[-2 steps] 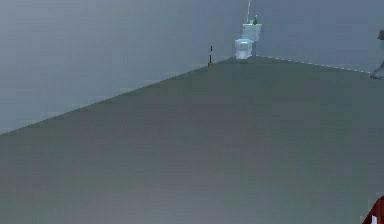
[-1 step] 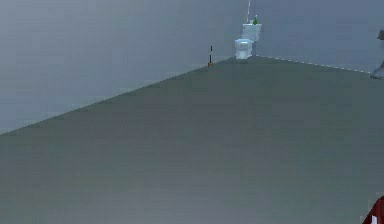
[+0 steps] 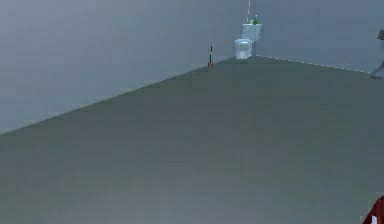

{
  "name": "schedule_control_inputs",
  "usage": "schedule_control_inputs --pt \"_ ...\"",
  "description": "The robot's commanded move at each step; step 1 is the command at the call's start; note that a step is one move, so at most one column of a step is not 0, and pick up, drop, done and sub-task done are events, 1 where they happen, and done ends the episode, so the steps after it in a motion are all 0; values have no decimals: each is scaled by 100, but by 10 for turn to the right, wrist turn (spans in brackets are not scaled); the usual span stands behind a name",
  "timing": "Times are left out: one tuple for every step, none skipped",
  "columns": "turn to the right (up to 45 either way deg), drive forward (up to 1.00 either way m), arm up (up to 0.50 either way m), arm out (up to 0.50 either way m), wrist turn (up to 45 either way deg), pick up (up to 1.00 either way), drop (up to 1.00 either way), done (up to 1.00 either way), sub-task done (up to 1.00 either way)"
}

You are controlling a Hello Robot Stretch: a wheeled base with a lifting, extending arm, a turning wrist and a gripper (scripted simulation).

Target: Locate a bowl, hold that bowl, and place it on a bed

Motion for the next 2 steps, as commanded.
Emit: schedule_control_inputs --pt "0 0 0 -46 0 0 0 0 0" --pt "-450 0 0 0 0 0 0 0 0"
